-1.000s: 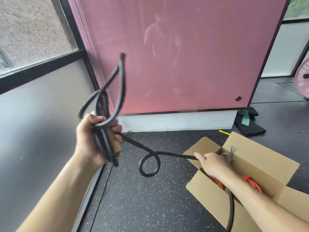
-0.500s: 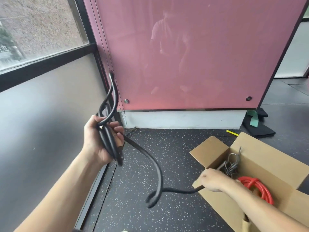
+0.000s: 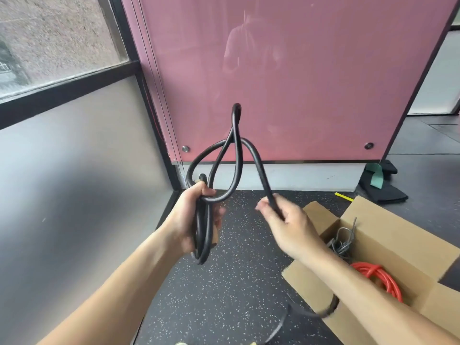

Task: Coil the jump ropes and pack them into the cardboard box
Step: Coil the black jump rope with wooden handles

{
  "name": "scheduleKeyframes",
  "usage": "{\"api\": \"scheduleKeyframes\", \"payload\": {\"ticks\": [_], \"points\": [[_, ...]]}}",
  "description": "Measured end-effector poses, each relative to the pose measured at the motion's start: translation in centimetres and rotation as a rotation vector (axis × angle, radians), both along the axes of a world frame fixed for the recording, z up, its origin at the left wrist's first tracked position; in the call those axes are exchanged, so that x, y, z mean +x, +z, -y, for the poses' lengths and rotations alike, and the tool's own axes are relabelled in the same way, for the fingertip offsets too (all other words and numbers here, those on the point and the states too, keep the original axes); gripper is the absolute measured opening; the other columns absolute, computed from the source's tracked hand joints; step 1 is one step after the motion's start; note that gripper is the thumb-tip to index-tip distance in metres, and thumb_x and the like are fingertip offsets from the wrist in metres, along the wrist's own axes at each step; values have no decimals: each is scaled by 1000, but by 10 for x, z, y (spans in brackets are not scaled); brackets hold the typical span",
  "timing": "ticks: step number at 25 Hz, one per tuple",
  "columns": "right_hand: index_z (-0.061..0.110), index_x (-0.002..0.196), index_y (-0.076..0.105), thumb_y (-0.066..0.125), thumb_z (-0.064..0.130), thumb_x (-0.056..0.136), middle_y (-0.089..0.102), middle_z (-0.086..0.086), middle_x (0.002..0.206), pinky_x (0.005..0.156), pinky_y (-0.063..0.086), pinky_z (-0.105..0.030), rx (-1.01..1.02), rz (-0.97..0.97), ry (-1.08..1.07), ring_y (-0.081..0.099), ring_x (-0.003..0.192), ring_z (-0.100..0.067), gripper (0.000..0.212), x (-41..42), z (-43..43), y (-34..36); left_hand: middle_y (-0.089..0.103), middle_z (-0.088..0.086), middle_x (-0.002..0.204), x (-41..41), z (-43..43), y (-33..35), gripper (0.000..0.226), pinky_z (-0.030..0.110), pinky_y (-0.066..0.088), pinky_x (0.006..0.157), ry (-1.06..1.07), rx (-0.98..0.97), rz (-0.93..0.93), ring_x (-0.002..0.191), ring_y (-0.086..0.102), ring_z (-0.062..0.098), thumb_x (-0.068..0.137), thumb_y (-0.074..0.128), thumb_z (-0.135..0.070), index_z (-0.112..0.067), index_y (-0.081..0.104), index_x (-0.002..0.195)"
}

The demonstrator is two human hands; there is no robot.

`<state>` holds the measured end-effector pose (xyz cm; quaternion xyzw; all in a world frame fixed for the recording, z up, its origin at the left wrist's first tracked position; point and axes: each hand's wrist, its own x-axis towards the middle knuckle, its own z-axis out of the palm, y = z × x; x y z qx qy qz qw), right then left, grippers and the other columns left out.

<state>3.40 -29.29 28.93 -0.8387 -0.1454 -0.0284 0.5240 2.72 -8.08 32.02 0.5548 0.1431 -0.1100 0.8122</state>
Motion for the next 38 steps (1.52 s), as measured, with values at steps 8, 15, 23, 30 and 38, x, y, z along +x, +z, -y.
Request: {"api": "scheduleKeyframes", "payload": {"ticks": [8, 15, 23, 30, 38], "points": [[48, 139, 35, 72, 9, 79, 65, -1, 95, 68, 55, -38, 350, 98, -252, 65, 74, -14, 81, 15, 18, 8, 52, 7, 56, -28, 37, 2, 15, 20, 40, 39, -389, 401, -93, 50, 46, 22, 72, 63, -19, -7, 55, 68], [44, 121, 54, 58, 63, 85, 62, 8, 98, 82, 49, -33, -135, 63, -352, 63, 99, -21, 41, 29, 31, 16, 45, 2, 58, -19, 22, 3, 45, 25, 43, 44, -378, -11, -40, 44, 42, 17, 50, 83, -28, -11, 50, 75], [21, 98, 67, 52, 63, 91, 56, -1, 86, 69, 35, -29, -183, 433, -403, 50, 82, -17, 45, 45, 46, 15, 44, -4, 58, -31, 29, -3, 36, 19, 39, 41, -672, 170, -252, 42, 43, 10, 72, 72, -46, -19, 51, 79], [9, 118, 60, 43, 42, 94, 58, -14, 114, 92, 43, -44, 13, -225, -889, 53, 111, -36, 44, 80, 110, 18, 47, -5, 58, -36, 27, 3, 58, 21, 40, 45, -529, 170, -168, 45, 43, 9, 49, 96, -48, -19, 59, 83], [43, 150, 35, 55, -3, 87, 37, 15, 153, 123, 24, -37, -145, 103, 212, 31, 142, -2, 80, 10, 25, 24, 55, 7, 45, -36, 32, 16, 27, 15, 39, 37, -621, 361, 42, 31, 51, 12, 74, 72, 3, 7, 53, 94]]}}
